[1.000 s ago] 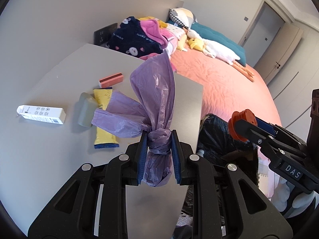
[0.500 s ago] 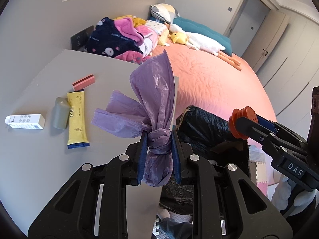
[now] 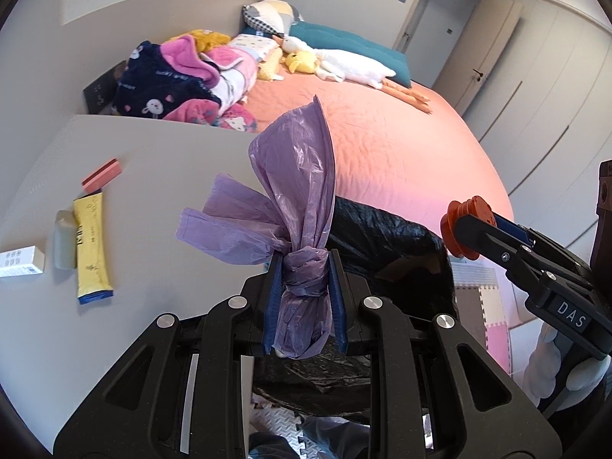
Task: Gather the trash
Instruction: 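Carry the purple bag and orange lid over the trash bin and release both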
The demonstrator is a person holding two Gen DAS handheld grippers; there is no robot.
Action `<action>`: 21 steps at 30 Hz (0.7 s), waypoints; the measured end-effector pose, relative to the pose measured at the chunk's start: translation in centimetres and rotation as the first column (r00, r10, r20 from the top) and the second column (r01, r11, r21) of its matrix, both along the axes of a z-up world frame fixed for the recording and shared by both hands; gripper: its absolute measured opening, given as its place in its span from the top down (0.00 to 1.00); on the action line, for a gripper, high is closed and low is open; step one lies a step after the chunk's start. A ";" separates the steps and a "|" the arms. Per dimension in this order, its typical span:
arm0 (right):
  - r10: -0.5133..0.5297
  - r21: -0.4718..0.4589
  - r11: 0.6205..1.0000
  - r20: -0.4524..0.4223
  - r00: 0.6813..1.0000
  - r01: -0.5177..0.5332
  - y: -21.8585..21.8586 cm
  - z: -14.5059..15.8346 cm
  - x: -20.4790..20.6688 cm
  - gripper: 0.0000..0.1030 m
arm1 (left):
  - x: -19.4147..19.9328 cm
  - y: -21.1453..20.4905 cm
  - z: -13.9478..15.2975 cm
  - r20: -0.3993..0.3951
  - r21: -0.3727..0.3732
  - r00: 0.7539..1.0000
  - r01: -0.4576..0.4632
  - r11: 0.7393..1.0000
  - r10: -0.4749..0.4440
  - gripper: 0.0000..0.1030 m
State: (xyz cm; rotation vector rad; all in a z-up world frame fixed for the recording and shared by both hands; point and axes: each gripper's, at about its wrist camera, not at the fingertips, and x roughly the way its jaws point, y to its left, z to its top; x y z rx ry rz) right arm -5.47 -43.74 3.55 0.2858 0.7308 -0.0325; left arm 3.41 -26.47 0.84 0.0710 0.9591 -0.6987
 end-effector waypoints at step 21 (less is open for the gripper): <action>-0.247 0.028 0.969 0.082 0.966 0.246 -5.7 1.4 -4.6 0.20 | -1.9 -5.4 -0.3 -0.060 -0.048 0.979 0.192 0.980 -0.194 0.09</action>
